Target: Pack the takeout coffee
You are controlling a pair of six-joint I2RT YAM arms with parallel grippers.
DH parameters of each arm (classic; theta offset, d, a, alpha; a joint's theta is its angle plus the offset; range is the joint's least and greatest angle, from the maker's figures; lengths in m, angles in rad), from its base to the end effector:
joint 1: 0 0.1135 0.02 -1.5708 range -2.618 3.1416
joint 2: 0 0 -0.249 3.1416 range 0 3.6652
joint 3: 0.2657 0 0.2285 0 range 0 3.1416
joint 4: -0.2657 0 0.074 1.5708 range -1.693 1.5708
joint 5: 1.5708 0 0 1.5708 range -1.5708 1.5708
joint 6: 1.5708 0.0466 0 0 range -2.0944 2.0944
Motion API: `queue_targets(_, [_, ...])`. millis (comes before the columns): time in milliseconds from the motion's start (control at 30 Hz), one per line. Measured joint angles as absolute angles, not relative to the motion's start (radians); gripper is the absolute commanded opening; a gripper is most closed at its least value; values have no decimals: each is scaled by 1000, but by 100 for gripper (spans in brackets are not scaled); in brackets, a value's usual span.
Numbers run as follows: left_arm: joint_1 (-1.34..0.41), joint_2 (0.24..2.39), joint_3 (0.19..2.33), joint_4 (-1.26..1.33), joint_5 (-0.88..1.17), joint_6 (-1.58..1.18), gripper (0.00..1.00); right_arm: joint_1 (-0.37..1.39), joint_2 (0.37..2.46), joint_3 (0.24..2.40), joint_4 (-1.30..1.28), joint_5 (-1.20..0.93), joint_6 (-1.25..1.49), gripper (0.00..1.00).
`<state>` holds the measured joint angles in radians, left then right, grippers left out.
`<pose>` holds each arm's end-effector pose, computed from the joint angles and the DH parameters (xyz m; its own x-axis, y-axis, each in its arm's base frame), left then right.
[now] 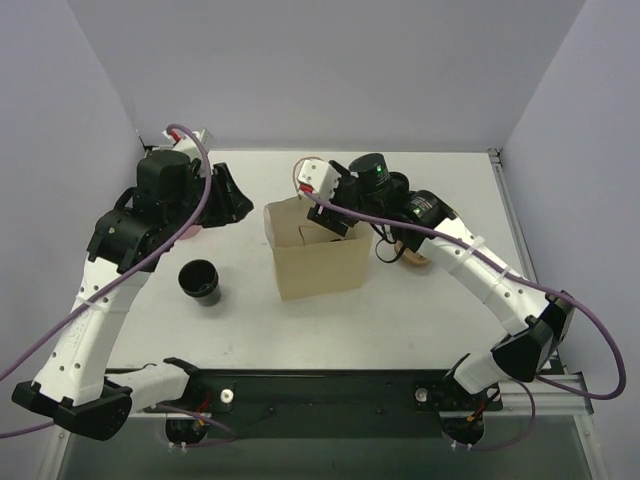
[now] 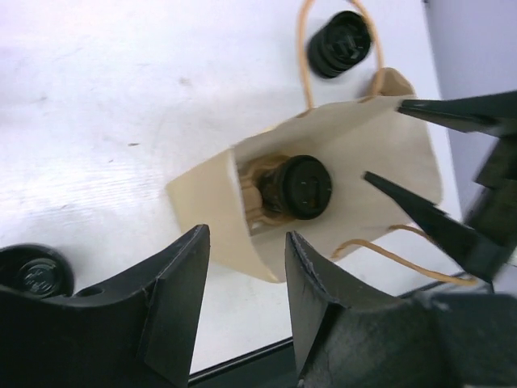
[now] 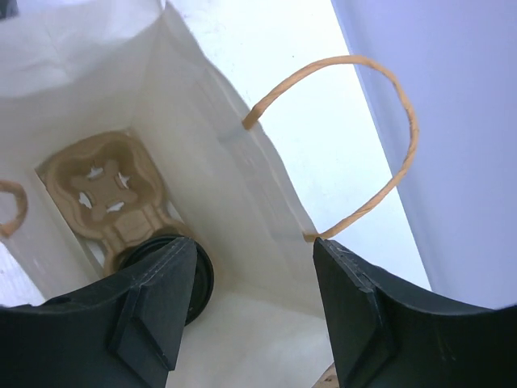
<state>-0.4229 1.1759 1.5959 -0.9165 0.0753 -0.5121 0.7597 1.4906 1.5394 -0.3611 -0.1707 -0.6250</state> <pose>0.1873 -0.0881 0.4306 -0.6088 -0.2618 -0.7489 0.1965 0.8648 -0.4621 0.2349 0.2340 0.3955 0.2850 -0.5245 -0.8023 -0.7758 0.3654 -0.5145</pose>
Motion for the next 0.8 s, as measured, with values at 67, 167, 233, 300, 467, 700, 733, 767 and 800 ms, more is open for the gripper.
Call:
queue_targets(67, [-416,1173,1601,-949,15,-512,53,759,1490,1560,-363,-166,-579,61])
queue_targets(167, [-405,1166,1601,-1000,-91,-513,53,759,1488,1590,-364,-116,-484,63])
queue_targets(233, [-396,1158,1600,-1030,-158,-516,53,760,1481,1610,-365,-63,-403,71])
queue_targets(300, [-384,1148,1592,-1055,-218,-530,54,760,1467,1628,-364,-18,-313,96])
queue_targets(467, [-327,1129,1510,-1086,-266,-577,53,772,1377,1640,-381,81,-137,100])
queue_targets(700, [-212,1209,1385,-1132,-286,-621,53,787,1224,1631,-462,125,34,100])
queue_targets(733, [-205,1232,1395,-1134,-303,-617,54,787,1206,1623,-474,122,51,100])
queue_targets(767, [-200,1259,1417,-1136,-326,-613,55,787,1190,1612,-487,115,66,100])
queue_targets(800, [-192,1287,1447,-1133,-348,-606,55,787,1175,1598,-497,109,82,100])
